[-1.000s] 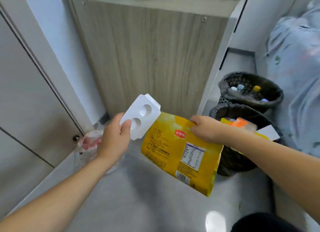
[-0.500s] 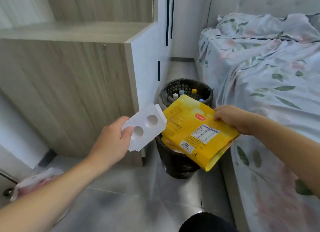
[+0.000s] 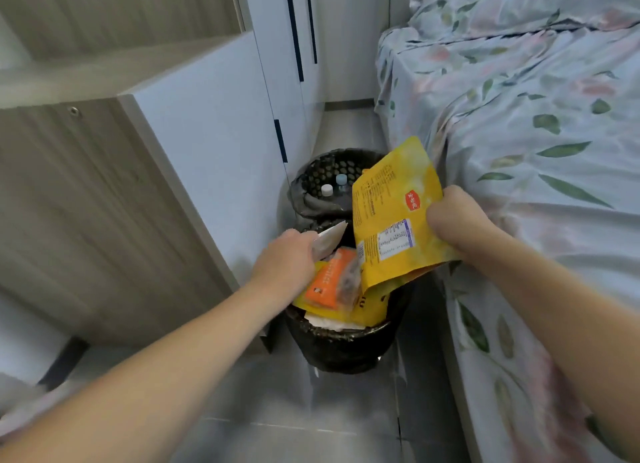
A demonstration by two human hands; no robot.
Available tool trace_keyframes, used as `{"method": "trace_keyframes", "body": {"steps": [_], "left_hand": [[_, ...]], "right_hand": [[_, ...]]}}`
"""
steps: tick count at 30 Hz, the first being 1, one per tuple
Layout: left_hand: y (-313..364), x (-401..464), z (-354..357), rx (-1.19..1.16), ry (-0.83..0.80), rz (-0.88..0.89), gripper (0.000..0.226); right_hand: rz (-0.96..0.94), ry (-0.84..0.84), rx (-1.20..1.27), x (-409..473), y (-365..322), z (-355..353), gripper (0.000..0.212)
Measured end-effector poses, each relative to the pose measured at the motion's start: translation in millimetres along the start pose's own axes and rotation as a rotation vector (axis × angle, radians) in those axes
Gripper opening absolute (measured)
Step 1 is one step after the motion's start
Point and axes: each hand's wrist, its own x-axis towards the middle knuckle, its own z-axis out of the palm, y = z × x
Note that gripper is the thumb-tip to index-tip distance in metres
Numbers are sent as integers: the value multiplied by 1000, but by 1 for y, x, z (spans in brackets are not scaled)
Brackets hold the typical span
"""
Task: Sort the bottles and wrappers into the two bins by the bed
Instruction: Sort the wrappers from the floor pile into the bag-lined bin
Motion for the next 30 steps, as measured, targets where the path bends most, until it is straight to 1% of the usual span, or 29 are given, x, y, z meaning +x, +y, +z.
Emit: {"method": "trace_keyframes", "body": {"steps": [2,3,4,6,7,8,9,12,13,14,15,16,17,18,20,21,23,25,26,28,30], "left_hand": [[3,8,29,115,-36,37,32],[3,9,40,134,-107,57,36],[3,10,51,118,-239,74,41],[6,8,63,51,-623,59,50],[7,6,64,15,-748,24,50],[6,6,63,-45,-769,-16,47],[4,9,60,-111,-710,-57,44],[4,20,42,-336,-360,-192,41],[5,25,34,-493,-260,-259,38],[7,28,26,-721,-200,-338,32],[10,29,19,-969,-202,-414,25],[13,30,13,-1166,-249,-471,19],[12,30,8,-1264,-305,-497,17],[9,30,8,-1290,-353,-516,23],[0,30,14,-1254,-391,-583,50],[-3,30,16,-1216,-393,-617,57],[-8,30,18,-1098,-405,-662,58],[-10,30,16,-937,-439,-640,55],[-10,30,17,-858,-433,-620,53],[-12,30,22,-782,-355,-615,48],[-10,25,31,-795,-268,-631,42]], "right_hand": [[-41,11,-23,1,1,-3,27],[-44,7,-6,2,1,-5,24],[-40,-6,1,0,-1,-5,24],[-60,-14,-7,-2,-1,-5,25],[-66,-19,-11,-1,-2,-4,25],[-58,-35,-17,-2,-2,-4,25],[-69,-47,-21,-2,-3,-3,24],[-35,-96,11,-2,-3,5,23],[-15,-123,35,-4,-3,9,24],[12,-156,58,-7,-4,14,26],[29,-199,73,-10,-3,19,29],[56,-256,77,-12,-3,25,32],[75,-315,66,-13,-2,31,32],[105,-365,33,-15,-2,36,29],[167,-423,-26,-18,-3,39,21],[171,-438,-33,-18,-2,41,20],[140,-486,-98,-21,0,44,20],[132,-560,-160,-28,2,47,17],[128,-605,-177,-31,5,50,19],[53,-629,-267,-36,7,54,34],[-6,-598,-371,-37,8,56,53]]}}
